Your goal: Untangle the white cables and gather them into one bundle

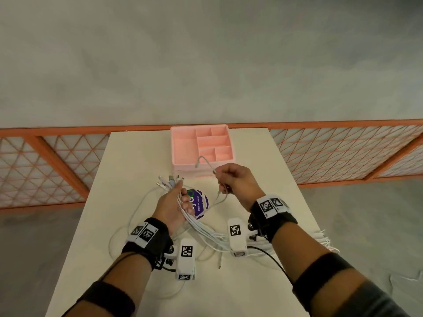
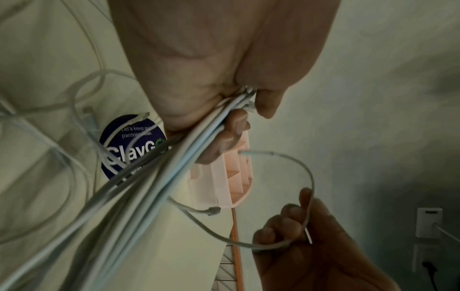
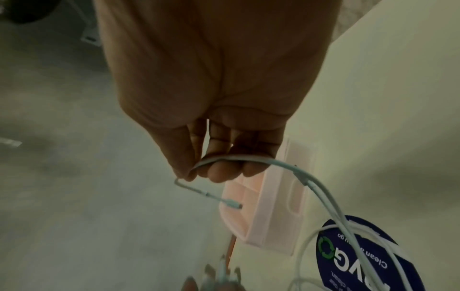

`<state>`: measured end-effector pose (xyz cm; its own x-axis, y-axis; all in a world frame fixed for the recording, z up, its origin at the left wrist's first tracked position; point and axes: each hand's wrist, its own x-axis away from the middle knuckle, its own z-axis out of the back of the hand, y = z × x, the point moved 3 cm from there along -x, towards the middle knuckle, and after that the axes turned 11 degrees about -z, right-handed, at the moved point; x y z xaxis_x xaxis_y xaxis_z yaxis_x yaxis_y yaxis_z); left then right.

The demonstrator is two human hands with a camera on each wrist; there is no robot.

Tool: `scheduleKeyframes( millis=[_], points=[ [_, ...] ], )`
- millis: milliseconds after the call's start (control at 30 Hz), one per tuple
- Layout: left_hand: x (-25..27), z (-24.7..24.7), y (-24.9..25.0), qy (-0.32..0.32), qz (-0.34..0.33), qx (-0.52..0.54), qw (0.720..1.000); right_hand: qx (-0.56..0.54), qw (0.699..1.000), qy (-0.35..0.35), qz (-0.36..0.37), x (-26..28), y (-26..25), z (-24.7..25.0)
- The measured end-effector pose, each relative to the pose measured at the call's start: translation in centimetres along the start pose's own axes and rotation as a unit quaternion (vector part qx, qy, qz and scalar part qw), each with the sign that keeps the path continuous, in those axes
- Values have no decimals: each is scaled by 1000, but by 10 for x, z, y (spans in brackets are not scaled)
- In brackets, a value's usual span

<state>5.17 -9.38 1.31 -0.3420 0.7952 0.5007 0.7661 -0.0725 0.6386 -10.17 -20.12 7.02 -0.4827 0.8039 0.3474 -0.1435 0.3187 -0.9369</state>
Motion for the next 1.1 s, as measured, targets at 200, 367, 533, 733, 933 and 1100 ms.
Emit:
scheduleKeyframes(
  millis=[200,367,533,733,933,1100],
  points=[
    [-3,1,6,15,-59,20,998,181,980,-85,13,16,21,-35],
    [-1,8,7,33,-55,14,998,236,963,-133,-6,23,42,-41],
    [-5,14,3,55,-55,-11,997,243,960,-135,-29,20,50,-32],
    [-3,5,8,30,-72,28,997,229,961,-145,-49,20,57,-18],
    [-2,4,6,28,-95,29,995,244,959,-132,-57,13,65,-7],
    [-1,3,11,34,-124,50,990,399,915,-11,-55,5,71,15]
  ],
)
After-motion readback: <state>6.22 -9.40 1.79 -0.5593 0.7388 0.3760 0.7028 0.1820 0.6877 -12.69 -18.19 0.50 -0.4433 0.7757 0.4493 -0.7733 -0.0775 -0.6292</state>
